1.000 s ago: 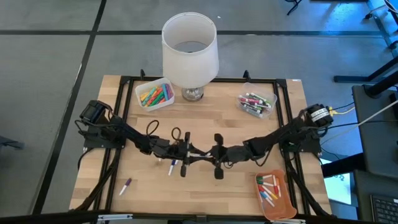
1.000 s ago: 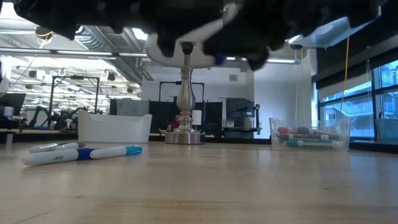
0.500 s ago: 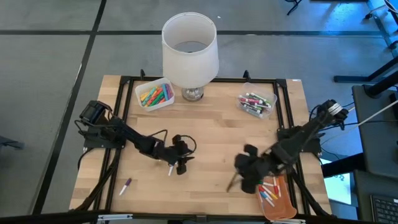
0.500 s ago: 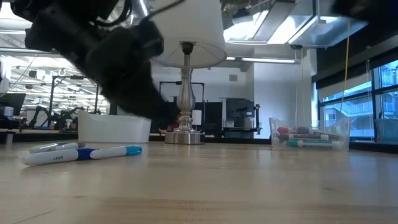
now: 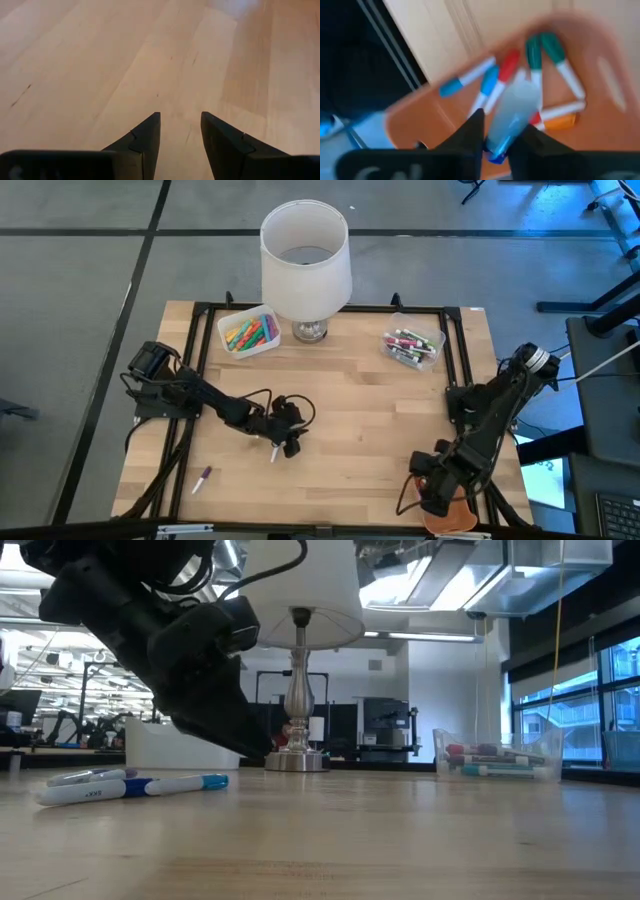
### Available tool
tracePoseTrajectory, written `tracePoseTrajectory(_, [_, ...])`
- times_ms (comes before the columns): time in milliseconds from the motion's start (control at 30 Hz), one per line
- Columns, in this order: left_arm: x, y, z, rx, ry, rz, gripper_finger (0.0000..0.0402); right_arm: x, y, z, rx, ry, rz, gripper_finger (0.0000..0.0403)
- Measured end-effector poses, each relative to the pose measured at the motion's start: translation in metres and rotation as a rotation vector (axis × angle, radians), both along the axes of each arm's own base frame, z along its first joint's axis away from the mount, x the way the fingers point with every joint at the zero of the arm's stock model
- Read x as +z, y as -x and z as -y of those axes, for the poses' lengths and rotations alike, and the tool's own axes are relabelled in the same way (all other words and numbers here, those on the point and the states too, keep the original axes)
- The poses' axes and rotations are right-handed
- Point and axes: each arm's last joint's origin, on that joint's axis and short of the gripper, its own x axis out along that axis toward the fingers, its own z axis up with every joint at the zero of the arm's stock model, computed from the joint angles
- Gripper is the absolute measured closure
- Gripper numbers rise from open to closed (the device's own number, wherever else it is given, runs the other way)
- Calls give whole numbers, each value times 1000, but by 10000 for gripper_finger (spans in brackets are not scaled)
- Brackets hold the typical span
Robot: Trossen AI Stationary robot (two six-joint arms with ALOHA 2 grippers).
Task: Pick & Place Markers
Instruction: Put the dark blue mini marker into the orange bin
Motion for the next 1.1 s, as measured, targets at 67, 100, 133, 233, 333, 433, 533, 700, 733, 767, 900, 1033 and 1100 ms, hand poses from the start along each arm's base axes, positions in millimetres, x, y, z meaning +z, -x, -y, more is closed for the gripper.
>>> tracePoseTrajectory(67, [0, 0, 0, 11, 15, 3, 265, -5, 4, 1, 0, -2, -44, 296])
tracePoseTrajectory(100, [0, 0, 0, 18, 24, 4, 265, -6, 4, 1, -4, -2, -56, 280])
tracePoseTrajectory(133, [0, 0, 0, 24, 37, 6, 265, -6, 5, 2, -3, 2, -63, 265])
tracePoseTrajectory(233, [0, 0, 0, 41, 77, 8, 265, -5, 4, 3, 49, 7, -49, 226])
tracePoseTrajectory(333, [2, 0, 1, 39, 133, 10, 265, 0, -2, 5, 129, -2, -5, 198])
tracePoseTrajectory(433, [12, 3, 1, 38, 155, 27, 265, 7, -11, 8, 252, 33, 101, 183])
tracePoseTrajectory(533, [24, 10, 1, 94, 143, 44, 265, 18, -21, 12, 394, 96, 220, 180])
tracePoseTrajectory(700, [49, 27, 10, 102, 146, 86, 265, 41, -36, 27, 522, 224, 310, 187])
tracePoseTrajectory(733, [52, 30, 13, 87, 156, 89, 265, 46, -39, 31, 543, 257, 330, 188])
tracePoseTrajectory(767, [56, 34, 17, 64, 166, 88, 265, 51, -42, 34, 566, 295, 354, 189])
tracePoseTrajectory(900, [62, 46, 38, -52, 258, 72, 265, 65, -56, 46, 647, 444, 447, 191])
tracePoseTrajectory(1033, [58, 59, 55, -64, 347, 11, 265, 67, -67, 58, 676, 499, 473, 191])
tracePoseTrajectory(1100, [50, 71, 60, 3, 383, -79, 267, 64, -72, 63, 657, 509, 478, 191])
